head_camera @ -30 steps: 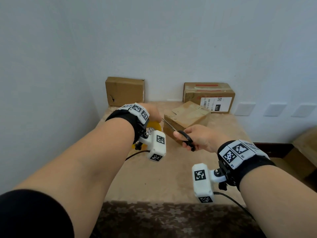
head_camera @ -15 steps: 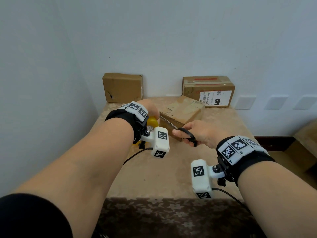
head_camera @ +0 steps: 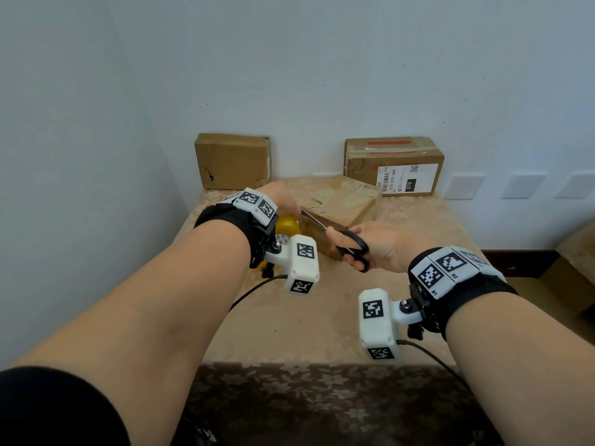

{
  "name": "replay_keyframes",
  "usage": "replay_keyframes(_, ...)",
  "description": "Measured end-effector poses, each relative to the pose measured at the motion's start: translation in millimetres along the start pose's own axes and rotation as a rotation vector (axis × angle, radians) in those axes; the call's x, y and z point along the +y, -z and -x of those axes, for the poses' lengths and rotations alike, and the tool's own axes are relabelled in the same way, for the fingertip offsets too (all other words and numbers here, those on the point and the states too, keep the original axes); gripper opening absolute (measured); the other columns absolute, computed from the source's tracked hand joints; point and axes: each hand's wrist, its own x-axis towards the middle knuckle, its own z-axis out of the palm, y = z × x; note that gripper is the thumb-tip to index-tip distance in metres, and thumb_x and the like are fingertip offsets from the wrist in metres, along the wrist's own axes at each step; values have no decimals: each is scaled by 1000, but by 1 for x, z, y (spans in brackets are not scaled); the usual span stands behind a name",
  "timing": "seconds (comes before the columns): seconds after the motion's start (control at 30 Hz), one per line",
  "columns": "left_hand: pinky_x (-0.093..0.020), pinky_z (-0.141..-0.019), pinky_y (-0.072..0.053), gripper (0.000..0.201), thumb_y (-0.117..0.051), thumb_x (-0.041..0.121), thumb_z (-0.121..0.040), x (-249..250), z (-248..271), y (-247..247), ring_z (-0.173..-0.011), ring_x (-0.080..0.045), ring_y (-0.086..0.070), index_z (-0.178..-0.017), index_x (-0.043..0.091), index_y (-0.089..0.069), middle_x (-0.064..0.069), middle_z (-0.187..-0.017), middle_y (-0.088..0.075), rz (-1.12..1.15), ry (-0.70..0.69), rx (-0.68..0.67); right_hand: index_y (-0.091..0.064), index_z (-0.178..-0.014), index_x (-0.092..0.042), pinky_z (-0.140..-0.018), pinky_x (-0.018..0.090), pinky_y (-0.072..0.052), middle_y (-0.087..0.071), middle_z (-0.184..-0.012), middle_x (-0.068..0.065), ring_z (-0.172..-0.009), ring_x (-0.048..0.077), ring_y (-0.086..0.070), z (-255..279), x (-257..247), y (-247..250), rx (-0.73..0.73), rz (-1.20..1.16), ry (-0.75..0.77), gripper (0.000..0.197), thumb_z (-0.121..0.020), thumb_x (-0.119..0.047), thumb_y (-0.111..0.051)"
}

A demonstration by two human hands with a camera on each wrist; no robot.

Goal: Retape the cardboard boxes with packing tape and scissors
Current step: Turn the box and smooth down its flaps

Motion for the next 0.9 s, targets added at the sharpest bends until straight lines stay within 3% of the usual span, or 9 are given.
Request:
replay_keyframes(0.1,-33,-88,-43,46,-60,28,-92,-6,2,1,-115,-30,-53,-127,1,-51,-14,-128,-54,61,1,15,-63,-86,-7,-45,19,-34,-50,-51,1,-43,12,-39,-2,1,0,24,-10,22,45,-75,-51,-70)
replay_keyframes(0.27,-33,-82,-43,45,-63,29,-89,-12,0,1,-107,-29,-54,-124,3,-52,-13,-123,-56,120,6,17,-64,-78,-8,-43,20,-31,-49,-50,1,-41,12,-38,-2,4,3,44,17,84,34,-79,-41,-71)
replay_keyframes(0.33,-33,-81,-43,46,-63,28,-89,-13,-1,0,-109,-29,-54,-125,2,-51,-13,-123,-55,128,5,25,-64,-79,-8,-43,19,-32,-49,-50,1,-41,11,-38,-1,3,3,36,24,89,34,-79,-41,-71)
replay_keyframes(0.47,-33,-81,-47,43,-66,30,-87,-16,-3,-2,-105,-28,-57,-118,3,-58,-12,-118,-59,138,-22,38,-62,-84,-6,-41,18,-33,-50,-49,0,-42,12,-39,-2,1,-1,-5,9,64,53,-64,-54,-69)
replay_keyframes(0.6,-39,-91,-51,42,-68,30,-85,-19,-3,-4,-103,-29,-59,-118,4,-63,-12,-116,-62,156,-61,46,-61,-87,-5,-41,19,-32,-48,-52,2,-42,12,-39,-4,0,-3,-15,-16,39,61,-58,-58,-70)
replay_keyframes(0.73,-39,-91,-51,39,-68,27,-86,-23,-4,-4,-104,-29,-59,-115,2,-64,-14,-114,-63,189,-90,53,-63,-82,-6,-42,19,-30,-49,-49,1,-39,10,-38,-4,-1,1,25,36,77,51,-61,-51,-72)
replay_keyframes(0.9,-36,-84,-50,31,-64,26,-88,-30,-4,-4,-98,-26,-59,-110,6,-67,-12,-111,-63,218,-111,36,-63,-84,-4,-43,20,-30,-49,-49,2,-39,11,-37,-5,1,6,68,67,97,38,-78,-41,-71)
